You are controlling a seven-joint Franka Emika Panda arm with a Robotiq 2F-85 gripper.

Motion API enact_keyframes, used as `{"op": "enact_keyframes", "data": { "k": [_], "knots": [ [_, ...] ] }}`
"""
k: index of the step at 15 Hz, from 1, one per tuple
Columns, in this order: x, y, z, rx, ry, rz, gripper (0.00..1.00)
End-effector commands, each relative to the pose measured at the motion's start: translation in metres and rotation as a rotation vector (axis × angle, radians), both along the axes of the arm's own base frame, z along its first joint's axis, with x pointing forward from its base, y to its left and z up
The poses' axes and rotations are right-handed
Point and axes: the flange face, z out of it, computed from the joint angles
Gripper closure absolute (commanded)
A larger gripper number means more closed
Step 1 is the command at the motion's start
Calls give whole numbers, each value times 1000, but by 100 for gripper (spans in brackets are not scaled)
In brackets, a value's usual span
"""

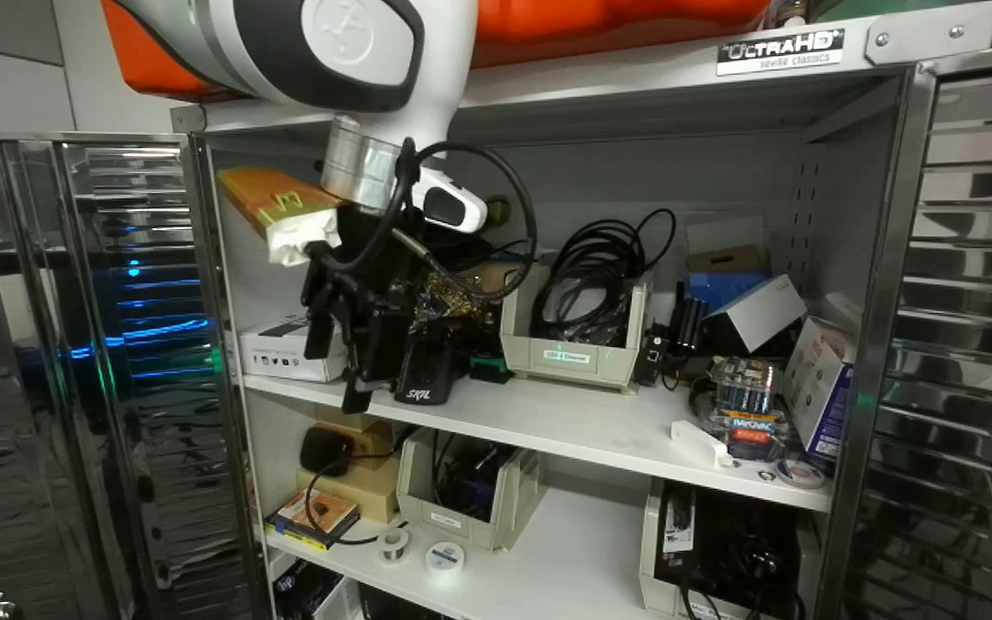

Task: Pick up the cable and put it in the storage object

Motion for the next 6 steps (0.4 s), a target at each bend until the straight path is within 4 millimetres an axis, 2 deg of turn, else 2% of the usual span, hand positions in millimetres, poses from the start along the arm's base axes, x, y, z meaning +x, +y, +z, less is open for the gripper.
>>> {"op": "enact_keyframes", "data": {
  "k": [1,2,6],
  "knots": [
    [-21,-13,15,76,52,129,0],
    [-12,-9,5,25,40,68,0],
    [-18,-15,6,46,59,112,0]
  ]
}}
